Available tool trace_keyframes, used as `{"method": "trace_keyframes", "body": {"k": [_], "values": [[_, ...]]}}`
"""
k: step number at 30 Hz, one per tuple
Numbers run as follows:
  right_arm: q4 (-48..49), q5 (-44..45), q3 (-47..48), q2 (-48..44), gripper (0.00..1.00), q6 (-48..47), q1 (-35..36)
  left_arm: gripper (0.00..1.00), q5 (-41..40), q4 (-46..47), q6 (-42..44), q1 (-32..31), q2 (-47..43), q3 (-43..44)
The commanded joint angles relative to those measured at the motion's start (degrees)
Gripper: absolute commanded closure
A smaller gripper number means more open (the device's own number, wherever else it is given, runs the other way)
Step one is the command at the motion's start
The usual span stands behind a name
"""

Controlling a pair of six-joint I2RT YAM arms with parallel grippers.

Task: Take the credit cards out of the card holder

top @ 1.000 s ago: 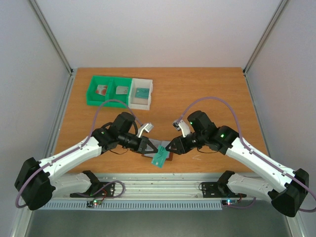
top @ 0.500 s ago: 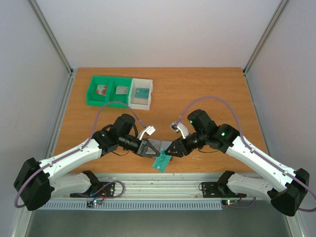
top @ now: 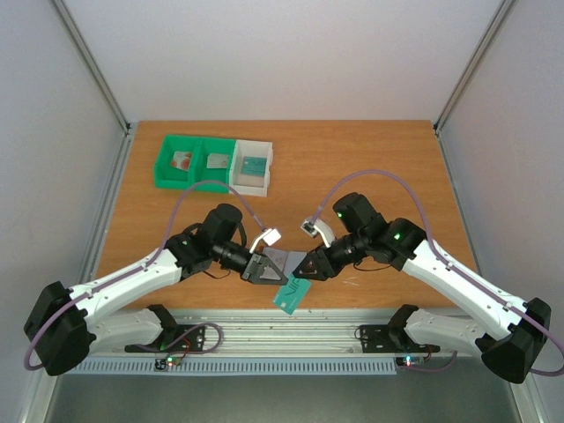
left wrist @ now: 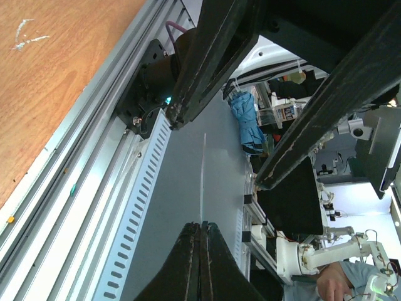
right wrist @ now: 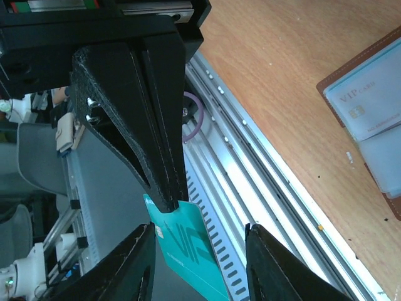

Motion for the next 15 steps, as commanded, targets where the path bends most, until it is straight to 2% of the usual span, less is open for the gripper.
{"method": "trace_keyframes", "body": {"k": [1,7,12,15], "values": [[-0.96,-2.12,1.79,0.2,0.6,-0.4,-0.18,1.0,1.9,2.52,2.08,-0.34,-1.12,0.98],[1.12,-7.34,0.53,1.21,0.64,0.56,-0.09,1.0,2.96,4.71,1.32,-0.91,-0.24,1.72],[1.62,-7.68,0.77,0.48,0.69,1.01,-0.13,1.0,3.51,6.81,0.57,-1.21,-0.22,1.79],[2.01,-9.44,0.86,-0.22,0.8,1.01,-0.09,1.0,4.15,12.78,-1.62,-1.22,0.77,0.11]]}}
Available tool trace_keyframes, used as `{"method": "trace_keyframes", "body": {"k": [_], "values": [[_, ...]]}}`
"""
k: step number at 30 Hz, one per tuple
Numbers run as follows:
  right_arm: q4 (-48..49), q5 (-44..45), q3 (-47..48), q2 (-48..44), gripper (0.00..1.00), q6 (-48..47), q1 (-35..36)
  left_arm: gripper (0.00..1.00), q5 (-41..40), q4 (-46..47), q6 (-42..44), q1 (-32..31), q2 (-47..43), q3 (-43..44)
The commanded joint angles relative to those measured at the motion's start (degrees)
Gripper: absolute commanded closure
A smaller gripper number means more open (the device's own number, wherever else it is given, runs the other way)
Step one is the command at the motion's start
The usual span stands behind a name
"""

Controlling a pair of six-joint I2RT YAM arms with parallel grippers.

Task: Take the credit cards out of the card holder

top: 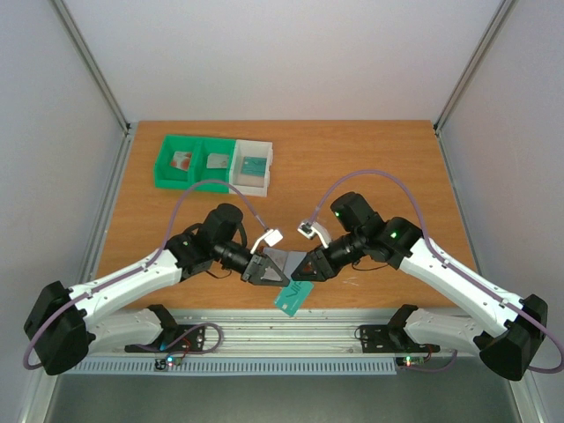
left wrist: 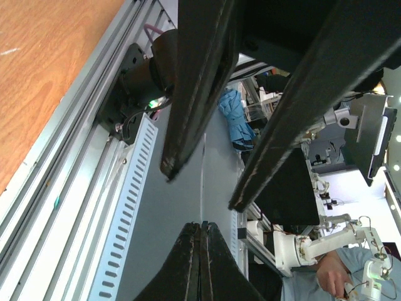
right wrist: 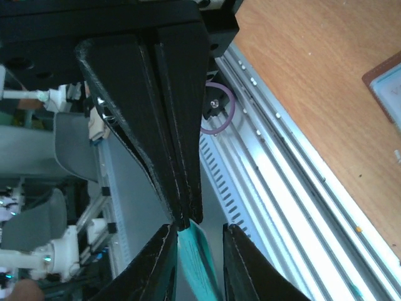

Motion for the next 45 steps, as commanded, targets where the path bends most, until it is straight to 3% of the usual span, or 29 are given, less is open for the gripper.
{"method": "trace_keyframes", "body": {"k": [1,5,8,9,11,14,17,19,23,30,38,42,45], "values": [[1.33,-4.14,0.82,-1.32,0.84,0.35,-0.1,1.0,2.17,11.23,-2.87,-0.33,1.27,-0.65],[1.79,-4.88,0.24,-1.17,0.98,0.67,-0.09,1.0,1.15,14.12,-4.88,-0.32,1.91,-1.91],[2.37,-4.72,-0.06,-1.05,0.99,1.49,-0.09,0.98,-2.18,12.69,-4.19,-0.3,0.75,-1.84],[2.69,-4.56,-0.02,-1.1,0.99,2.11,-0.09,0.91,-3.8,11.82,-3.96,-0.3,0.14,-1.75],[4.13,-3.42,-0.06,-1.68,0.99,3.93,-0.09,0.68,-8.62,9.52,-3.31,-0.3,-1.56,-1.6],[7.58,-1.02,-0.13,-2.05,0.99,7.8,-0.22,0.48,-17.68,8.14,-3.86,-0.14,-5.01,-1.9],[8.29,4.29,2.16,-0.91,0.99,11.88,-0.43,0.34,-23.6,7.09,-6.05,0.37,-7.23,-1.21],[10.01,7.38,3.08,-0.5,0.99,14.88,-0.65,0.29,-28.82,5.03,-7.34,0.49,-9.31,-0.62],[14.31,13.89,3.85,-0.77,0.99,21.12,-0.94,0.27,-39.98,4.19,-11.25,0.55,-16.06,-1.64],[24.23,24.46,2.12,-4.39,0.99,31.86,-1.05,0.25,-50.81,7.18,-20.53,0.55,-28.04,-7.43],[37.78,28.32,-0.31,-4.23,0.99,42.63,-1.06,0.25,-49.16,19.69,-30.25,0.54,-30.63,-14.04],[52.67,28.16,-6.06,-3.14,0.99,50.82,-1.1,0.31,-47.57,27.16,-34.64,0.52,-28.73,-15.21],[58.31,29.63,-8.93,-2.47,0.99,55.08,-1.06,0.35,-47.19,29.69,-35.4,0.55,-28.1,-14.23]]}}
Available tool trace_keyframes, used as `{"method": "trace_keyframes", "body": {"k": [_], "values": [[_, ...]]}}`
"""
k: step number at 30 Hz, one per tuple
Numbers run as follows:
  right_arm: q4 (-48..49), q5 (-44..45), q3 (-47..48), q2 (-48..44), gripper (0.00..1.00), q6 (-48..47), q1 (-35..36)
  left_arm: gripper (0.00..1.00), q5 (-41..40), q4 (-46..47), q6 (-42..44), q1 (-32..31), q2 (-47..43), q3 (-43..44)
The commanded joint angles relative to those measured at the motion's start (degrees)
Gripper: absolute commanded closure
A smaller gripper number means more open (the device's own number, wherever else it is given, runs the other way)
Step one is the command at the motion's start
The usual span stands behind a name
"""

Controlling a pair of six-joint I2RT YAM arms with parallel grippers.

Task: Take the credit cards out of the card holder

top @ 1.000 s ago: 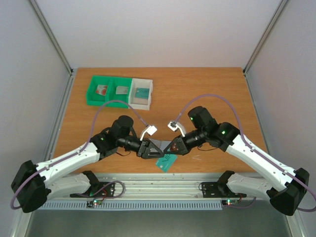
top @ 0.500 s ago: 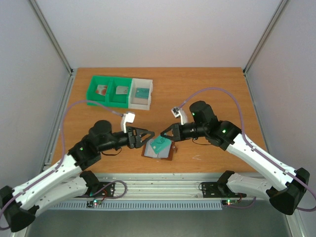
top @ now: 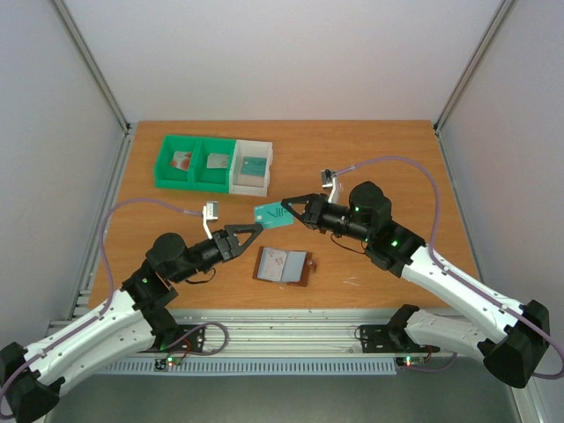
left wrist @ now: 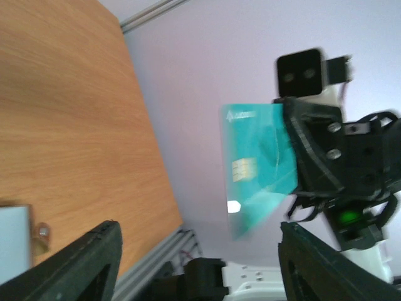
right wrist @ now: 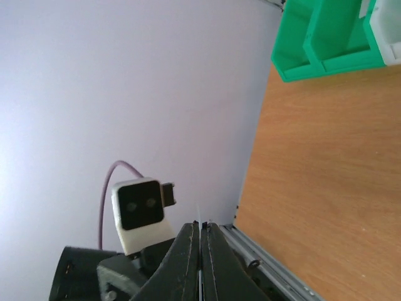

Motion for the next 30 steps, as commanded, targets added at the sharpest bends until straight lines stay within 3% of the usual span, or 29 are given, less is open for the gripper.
{"method": "trace_keyframes", "body": {"k": [1,4,8,12,21,24,30], "values": [[14.37,3.36,-4.23,1.06,0.99,10.25,-0.18,0.36,0.28,10.58,-3.29,0.18,0.34,1.17],[15.6,4.5,-5.61,0.65,0.99,11.39,-0.17,0.41,-1.49,8.1,-2.8,0.18,-0.4,1.62],[16.7,3.59,-6.36,0.4,0.99,11.83,-0.21,0.63,-4.37,8.02,-3.37,0.18,-1.32,0.44],[17.3,4.04,-7.91,-0.7,0.99,12.73,-0.18,0.67,-4.84,7.95,-3.0,0.15,-0.98,0.87],[16.96,2.41,-7.82,-0.87,0.99,12.12,-0.18,0.93,-5.3,7.17,-1.12,0.16,0.47,2.19],[18.29,1.71,-8.49,0.06,0.99,13.14,-0.21,0.99,-5.38,6.74,-0.39,0.19,0.67,2.36],[20.52,1.17,-11.02,0.35,0.97,13.17,-0.3,1.0,-5.86,6.36,1.12,0.28,-0.13,2.06]]}}
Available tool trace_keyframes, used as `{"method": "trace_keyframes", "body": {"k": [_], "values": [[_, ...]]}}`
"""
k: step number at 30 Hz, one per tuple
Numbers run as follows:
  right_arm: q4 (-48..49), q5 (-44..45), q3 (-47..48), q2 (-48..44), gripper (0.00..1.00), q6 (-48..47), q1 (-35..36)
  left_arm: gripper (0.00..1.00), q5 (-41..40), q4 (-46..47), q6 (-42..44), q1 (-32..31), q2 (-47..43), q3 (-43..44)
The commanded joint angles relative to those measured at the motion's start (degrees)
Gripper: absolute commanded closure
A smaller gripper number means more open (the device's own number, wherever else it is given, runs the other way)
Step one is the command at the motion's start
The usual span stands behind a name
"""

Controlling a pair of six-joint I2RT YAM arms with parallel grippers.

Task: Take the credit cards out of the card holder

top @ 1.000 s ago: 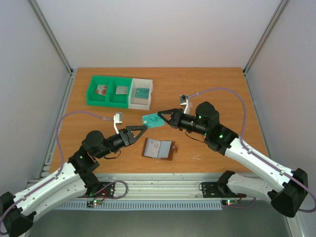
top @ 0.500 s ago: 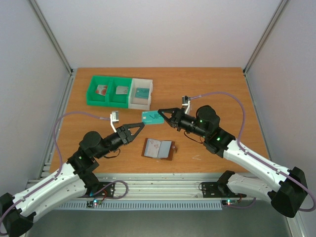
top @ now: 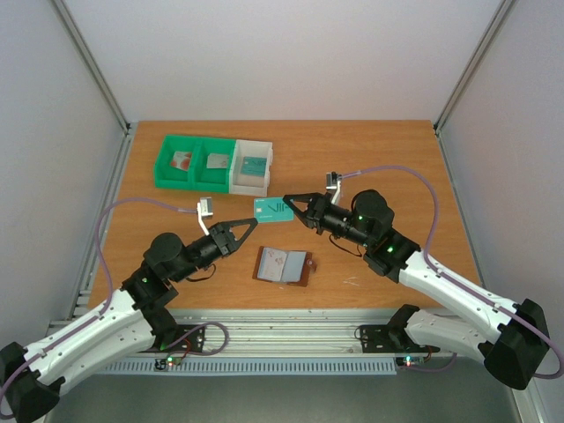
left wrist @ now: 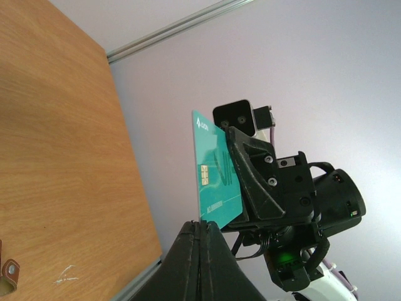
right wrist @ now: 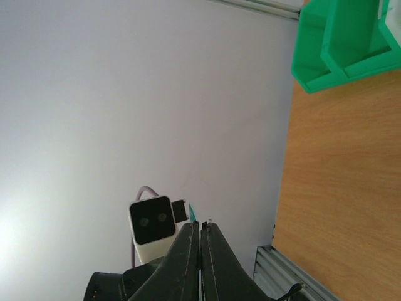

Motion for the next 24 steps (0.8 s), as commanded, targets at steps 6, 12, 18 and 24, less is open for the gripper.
{"method": "trace_keyframes", "body": {"k": [6,12,18,24], "values": [[-2.75,-2.55,-3.26,-2.86,0.72,-3.35,-1.54,1.0,-0.52,1.82,4.3,0.69,-0.07,1.74],[-14.89,-1.75,-4.19,-10.71,0.42,-9.64,-2.93,1.0,2.95,-0.9,6.75,3.09,0.96,2.68],[-31.76,-0.32,-0.61,-16.55,0.02,-19.37,-2.94,1.0,7.58,-6.53,8.01,8.48,3.69,4.28],[-41.31,1.34,1.62,-21.8,0.02,-24.61,-3.0,1.0,12.7,-20.12,17.48,17.11,8.55,11.07]]}}
